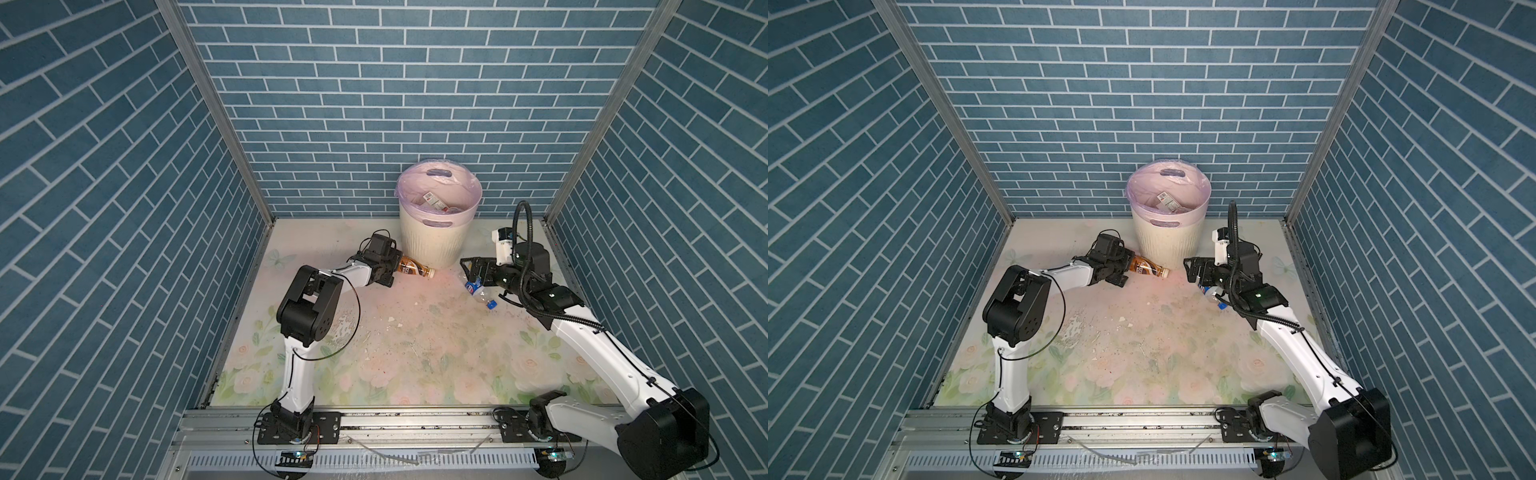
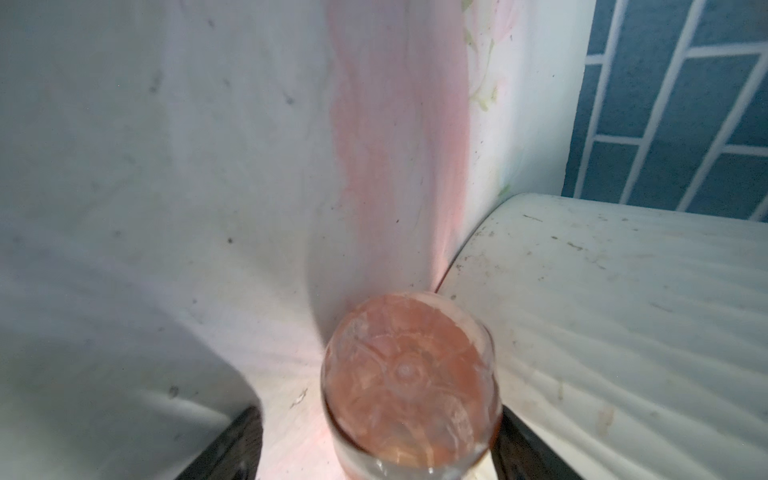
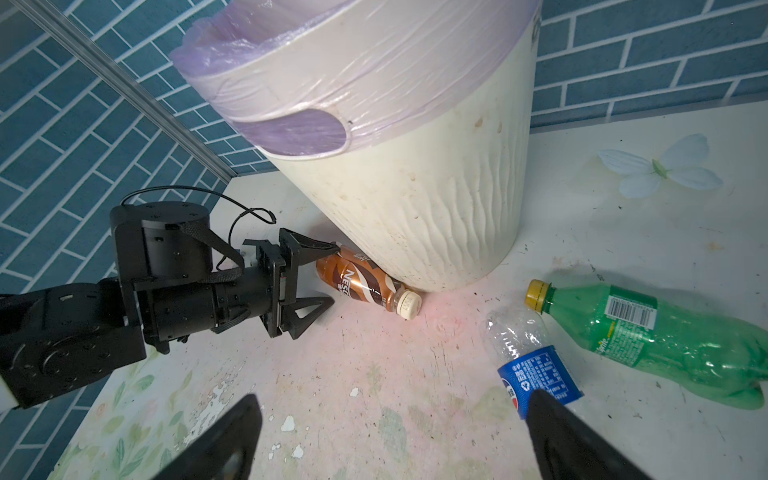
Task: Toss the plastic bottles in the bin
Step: 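Close the left gripper on the Nescafe bottle cap end and lift it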
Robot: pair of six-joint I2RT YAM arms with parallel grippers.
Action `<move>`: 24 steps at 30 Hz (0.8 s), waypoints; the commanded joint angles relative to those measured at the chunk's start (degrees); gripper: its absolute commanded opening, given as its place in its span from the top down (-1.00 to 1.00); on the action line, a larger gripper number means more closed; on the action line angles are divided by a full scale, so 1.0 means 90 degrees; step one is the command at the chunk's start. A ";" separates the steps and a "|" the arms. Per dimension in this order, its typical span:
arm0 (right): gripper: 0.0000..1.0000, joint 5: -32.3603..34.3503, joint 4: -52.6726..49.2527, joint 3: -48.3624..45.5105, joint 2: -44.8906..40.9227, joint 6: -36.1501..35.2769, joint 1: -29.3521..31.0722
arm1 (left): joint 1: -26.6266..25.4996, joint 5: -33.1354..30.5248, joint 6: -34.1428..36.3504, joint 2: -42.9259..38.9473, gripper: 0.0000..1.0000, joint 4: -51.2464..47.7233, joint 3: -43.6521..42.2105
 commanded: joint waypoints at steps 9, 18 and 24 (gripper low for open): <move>-0.98 0.0022 0.0236 -0.0221 -0.0115 -0.0221 0.0051 | 0.0036 -0.0237 0.0286 0.0218 -0.47 -0.0075 0.0119; -0.98 -0.0001 0.0253 -0.0252 -0.0112 -0.0172 0.0070 | 0.0035 -0.0285 0.0480 0.0318 -0.37 -0.0097 0.0191; -0.99 -0.0065 0.0283 -0.0291 -0.0076 -0.0132 0.0080 | 0.0035 -0.0323 0.0566 0.0204 -0.17 -0.0021 0.0059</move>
